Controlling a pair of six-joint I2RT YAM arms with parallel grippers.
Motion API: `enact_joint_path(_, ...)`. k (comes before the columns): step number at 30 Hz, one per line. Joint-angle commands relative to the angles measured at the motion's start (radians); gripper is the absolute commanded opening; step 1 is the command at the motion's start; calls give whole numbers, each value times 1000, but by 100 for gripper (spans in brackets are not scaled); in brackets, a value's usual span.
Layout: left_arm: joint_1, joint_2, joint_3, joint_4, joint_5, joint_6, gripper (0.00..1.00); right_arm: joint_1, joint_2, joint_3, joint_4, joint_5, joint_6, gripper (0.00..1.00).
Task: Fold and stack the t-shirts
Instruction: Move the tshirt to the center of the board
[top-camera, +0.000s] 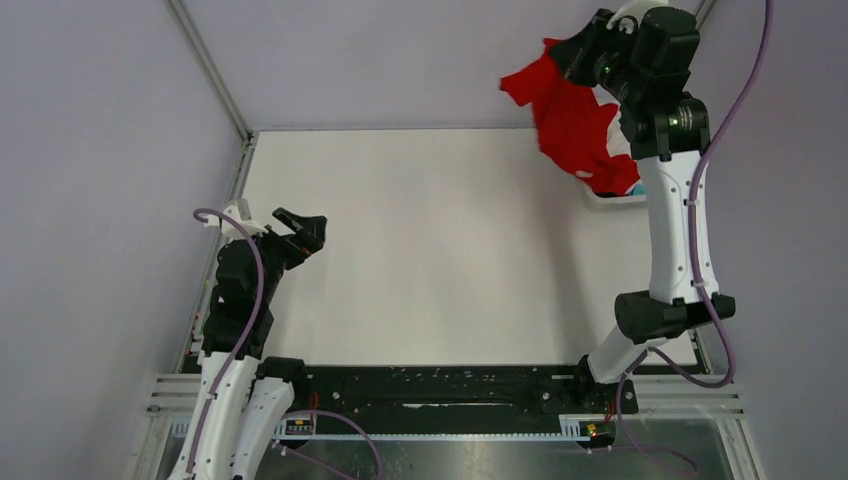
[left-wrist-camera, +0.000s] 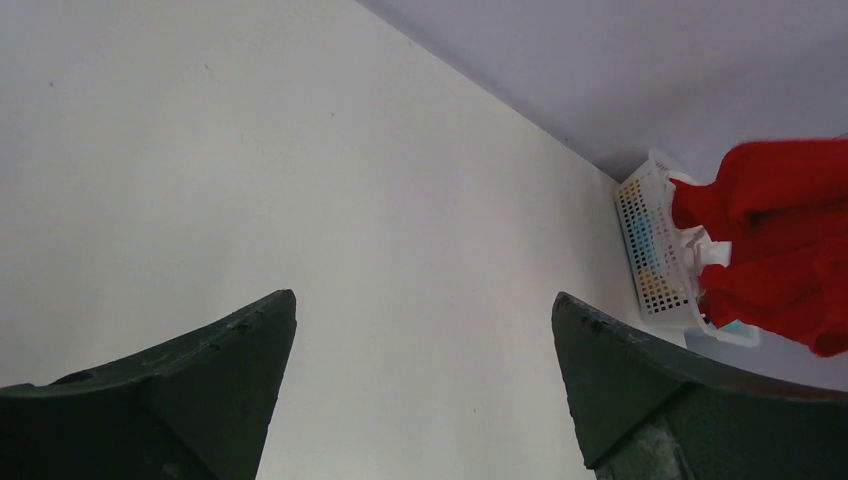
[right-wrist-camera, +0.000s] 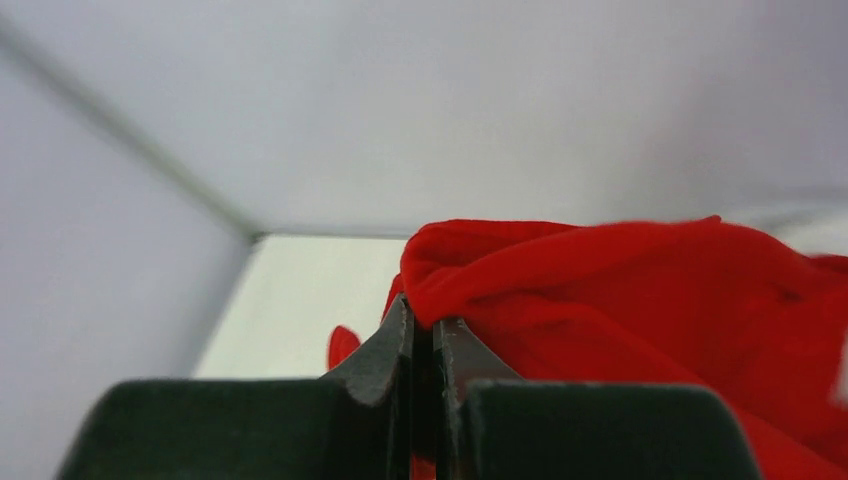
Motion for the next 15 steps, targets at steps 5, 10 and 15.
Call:
enact_joint_path(5,4,-3,57,-74,22,-37,99,328,6,311,-100,-323,48,0)
enact_joint_path(10,4,-16,77,-122,7,-49,99,418,26,378,-71,-388,107,0)
enact_joint_path(15,4,-9,76,-162,-37,-75,99,419,-96,139,-128,-306,53,0)
